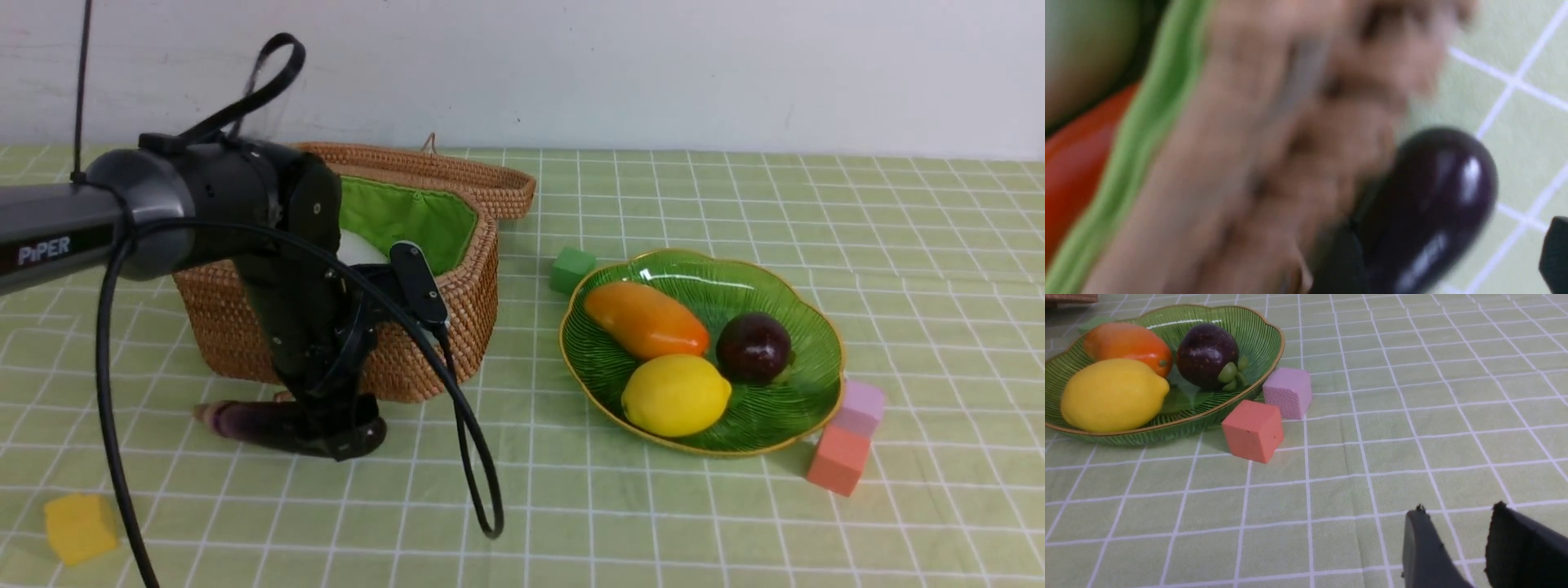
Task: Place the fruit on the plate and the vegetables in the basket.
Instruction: Use the left arm to grab an eggplant and put it into the left basket
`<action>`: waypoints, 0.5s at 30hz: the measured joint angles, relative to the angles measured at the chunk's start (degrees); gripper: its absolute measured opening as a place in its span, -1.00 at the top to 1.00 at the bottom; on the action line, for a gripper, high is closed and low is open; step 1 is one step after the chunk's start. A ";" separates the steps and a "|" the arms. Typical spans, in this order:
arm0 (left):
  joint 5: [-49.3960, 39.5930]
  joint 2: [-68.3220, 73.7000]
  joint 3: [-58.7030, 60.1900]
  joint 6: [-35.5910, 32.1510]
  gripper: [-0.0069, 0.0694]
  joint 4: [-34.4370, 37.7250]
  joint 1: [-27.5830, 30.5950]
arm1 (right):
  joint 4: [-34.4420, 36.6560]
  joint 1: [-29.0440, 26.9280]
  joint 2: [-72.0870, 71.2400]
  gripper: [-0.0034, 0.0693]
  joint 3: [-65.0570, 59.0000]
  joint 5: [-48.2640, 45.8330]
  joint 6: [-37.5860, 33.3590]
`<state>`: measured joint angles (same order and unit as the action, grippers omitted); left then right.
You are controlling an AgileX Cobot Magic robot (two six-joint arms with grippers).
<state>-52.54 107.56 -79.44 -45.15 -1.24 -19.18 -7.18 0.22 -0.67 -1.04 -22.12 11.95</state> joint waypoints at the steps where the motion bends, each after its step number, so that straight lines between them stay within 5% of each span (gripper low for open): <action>1: -0.82 -1.90 0.04 0.12 -0.77 -0.16 0.00 | 0.00 0.00 0.00 0.24 0.00 0.00 0.00; 7: -5.37 -11.77 0.98 0.84 -0.79 1.56 0.58 | 0.00 0.00 0.00 0.24 0.00 0.00 0.00; 15: 4.14 -14.55 12.83 -11.36 -0.76 5.04 6.27 | 0.00 0.00 0.00 0.24 0.00 0.00 0.00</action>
<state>-48.40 93.00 -66.61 -56.50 3.80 -12.91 -7.18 0.22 -0.67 -1.04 -22.12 11.95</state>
